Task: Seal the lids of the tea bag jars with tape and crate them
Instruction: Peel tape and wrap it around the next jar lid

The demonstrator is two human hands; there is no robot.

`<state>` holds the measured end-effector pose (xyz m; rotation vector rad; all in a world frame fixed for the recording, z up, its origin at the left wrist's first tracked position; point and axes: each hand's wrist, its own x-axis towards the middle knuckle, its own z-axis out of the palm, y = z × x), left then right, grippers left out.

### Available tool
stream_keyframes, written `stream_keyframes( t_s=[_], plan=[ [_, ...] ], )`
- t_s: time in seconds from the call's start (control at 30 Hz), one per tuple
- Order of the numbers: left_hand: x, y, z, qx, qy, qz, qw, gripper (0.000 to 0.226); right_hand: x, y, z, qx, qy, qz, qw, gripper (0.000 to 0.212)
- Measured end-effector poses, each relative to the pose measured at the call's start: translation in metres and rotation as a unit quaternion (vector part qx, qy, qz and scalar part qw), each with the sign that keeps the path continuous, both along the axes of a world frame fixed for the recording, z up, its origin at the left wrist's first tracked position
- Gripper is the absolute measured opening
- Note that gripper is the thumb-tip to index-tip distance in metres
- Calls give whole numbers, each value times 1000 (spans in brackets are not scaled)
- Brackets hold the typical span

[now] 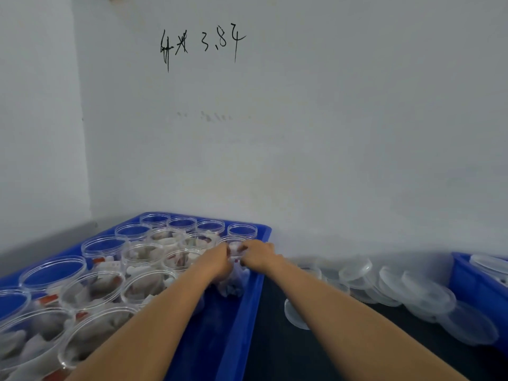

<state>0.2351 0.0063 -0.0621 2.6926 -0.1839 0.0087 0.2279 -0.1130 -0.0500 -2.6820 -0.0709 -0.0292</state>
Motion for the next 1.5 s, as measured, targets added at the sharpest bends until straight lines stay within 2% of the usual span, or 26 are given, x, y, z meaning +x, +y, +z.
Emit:
stream_keyframes(
  t_s=[0.1, 0.2, 0.3, 0.43, 0.6, 0.67, 0.73, 0.8, 0.9, 1.0, 1.07, 1.23, 1.37, 1.5],
  plan=[
    [-2, 2, -7, -22, -47, 5, 999, 19, -1, 4, -7, -88, -39, -34, 995, 24],
    [-9, 6, -6, -46, -78, 14, 996, 9, -7, 5, -8, -105, -116, -32, 987, 13],
    [-21, 6, 6, -63, -112, 15, 992, 13, -18, 0, 1, -64, -158, -12, 985, 22],
    [-49, -2, 45, -97, -182, -13, 978, 14, -43, -16, 34, 14, -219, 9, 976, 11],
    [-94, -26, 101, -167, -310, -67, 934, 19, -90, -48, 89, 134, -293, 22, 946, 8],
    [-113, -44, 107, -228, -327, -78, 914, 38, -115, -68, 106, 165, -305, 15, 938, 13],
    [-129, -66, 101, -295, -298, -76, 905, 70, -138, -91, 110, 193, -292, 9, 937, 13],
    [-141, -92, 85, -345, -227, -66, 908, 90, -161, -112, 103, 217, -262, 7, 940, 10],
    [-156, -124, 41, -347, -139, -72, 925, 84, -188, -136, 75, 217, -218, 4, 952, 15],
    [-170, -146, -11, -412, -48, -65, 907, 97, -201, -153, 38, 192, -171, -4, 966, 21],
    [-178, -153, -39, -432, -25, -37, 901, 96, -206, -161, 12, 193, -145, -12, 970, 22],
    [-184, -151, -88, -474, -37, -63, 878, 93, -212, -169, -34, 215, -151, -17, 965, 36],
    [-179, -146, -104, -497, -79, -95, 859, 87, -212, -166, -47, 211, -173, 9, 962, 27],
    [-173, -141, -116, -539, -107, -93, 830, 88, -197, -170, -50, 343, -162, 39, 924, 13]
  ],
)
